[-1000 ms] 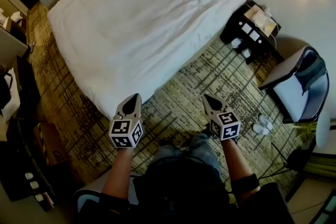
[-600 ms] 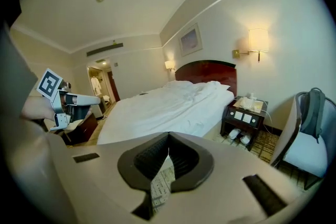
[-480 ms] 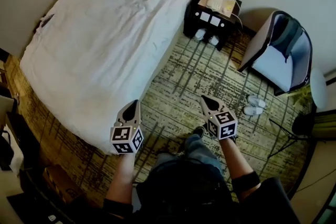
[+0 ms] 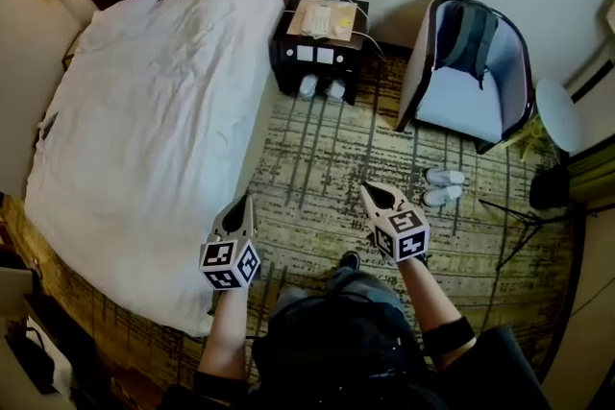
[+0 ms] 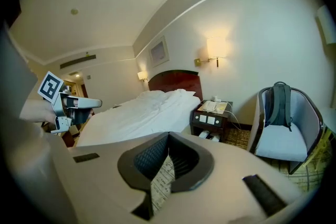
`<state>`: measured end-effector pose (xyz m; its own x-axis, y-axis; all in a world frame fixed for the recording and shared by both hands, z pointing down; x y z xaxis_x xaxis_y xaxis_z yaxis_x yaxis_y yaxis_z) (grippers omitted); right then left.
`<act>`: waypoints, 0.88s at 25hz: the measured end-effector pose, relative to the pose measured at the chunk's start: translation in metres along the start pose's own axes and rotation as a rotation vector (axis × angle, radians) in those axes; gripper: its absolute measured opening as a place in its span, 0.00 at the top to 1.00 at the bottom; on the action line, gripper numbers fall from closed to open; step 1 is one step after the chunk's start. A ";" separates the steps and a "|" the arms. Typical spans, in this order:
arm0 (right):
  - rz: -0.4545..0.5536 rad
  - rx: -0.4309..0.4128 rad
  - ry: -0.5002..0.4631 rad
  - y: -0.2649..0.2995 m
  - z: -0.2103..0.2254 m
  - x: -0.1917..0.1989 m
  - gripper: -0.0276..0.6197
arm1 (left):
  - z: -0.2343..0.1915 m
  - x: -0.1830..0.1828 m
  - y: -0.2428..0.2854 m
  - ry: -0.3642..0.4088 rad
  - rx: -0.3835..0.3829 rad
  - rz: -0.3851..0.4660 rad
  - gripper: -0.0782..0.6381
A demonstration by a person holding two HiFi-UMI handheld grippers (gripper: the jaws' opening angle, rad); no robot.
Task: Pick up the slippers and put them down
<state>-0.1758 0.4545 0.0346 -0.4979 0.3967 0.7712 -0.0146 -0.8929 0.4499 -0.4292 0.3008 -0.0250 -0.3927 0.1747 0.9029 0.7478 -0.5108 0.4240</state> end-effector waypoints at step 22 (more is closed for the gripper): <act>0.175 0.314 0.185 -0.098 0.143 -0.022 0.95 | 0.117 -0.077 0.139 0.183 0.300 0.009 0.89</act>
<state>-0.0389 0.5636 0.0382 -0.6172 0.1739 0.7673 0.3357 -0.8238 0.4567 -0.2327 0.3150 -0.0276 -0.4541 0.0037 0.8909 0.8653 -0.2365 0.4421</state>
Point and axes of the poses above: the fingertips, and each gripper's own axes: y forward along the fingers, z to its right, x out of its underside, the point moved 5 cm from there along -y, backward along the fingers, and after that the axes turned 14 degrees about y, right-handed, at the moved point
